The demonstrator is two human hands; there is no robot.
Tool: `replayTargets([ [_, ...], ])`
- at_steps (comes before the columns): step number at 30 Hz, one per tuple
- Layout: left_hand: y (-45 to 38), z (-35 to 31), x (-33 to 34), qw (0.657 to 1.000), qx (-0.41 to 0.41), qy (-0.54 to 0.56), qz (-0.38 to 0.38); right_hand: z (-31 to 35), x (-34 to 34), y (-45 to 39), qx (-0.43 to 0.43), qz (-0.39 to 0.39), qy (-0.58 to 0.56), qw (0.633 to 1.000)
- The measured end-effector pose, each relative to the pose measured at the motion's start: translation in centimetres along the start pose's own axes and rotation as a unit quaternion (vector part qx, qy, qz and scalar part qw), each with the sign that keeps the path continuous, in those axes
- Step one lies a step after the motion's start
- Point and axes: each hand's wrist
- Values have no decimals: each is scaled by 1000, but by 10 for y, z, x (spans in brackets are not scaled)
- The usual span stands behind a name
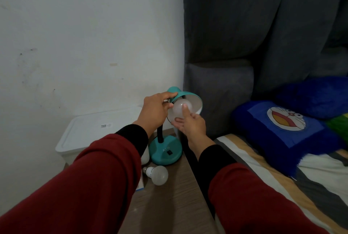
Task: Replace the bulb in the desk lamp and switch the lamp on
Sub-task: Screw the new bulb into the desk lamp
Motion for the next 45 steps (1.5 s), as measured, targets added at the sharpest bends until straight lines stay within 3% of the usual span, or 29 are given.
replayTargets([
  [11,0,0,1,1000,-2,-6,-3,0,1,-3,-12,-42,30,999],
  [24,-2,3,2,1000,5,-5,-13,-2,-4,-2,-51,18,-16,998],
  [29,-2,3,2,1000,11,-8,-9,-1,2,-7,-18,-11,-21,1000],
  [40,-3,6,3,1000,14,-12,-13,-7,1,-12,-38,-32,47,998],
  [45,-3,7,4,1000,15,-13,-14,-7,-2,-11,-54,4,67,996],
])
Point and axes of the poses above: each hand's wrist, its own y-axis away from the middle knuckle, its own x-axis out of the palm, z = x × y, and after that the axes turned 14 degrees about z, right-handed
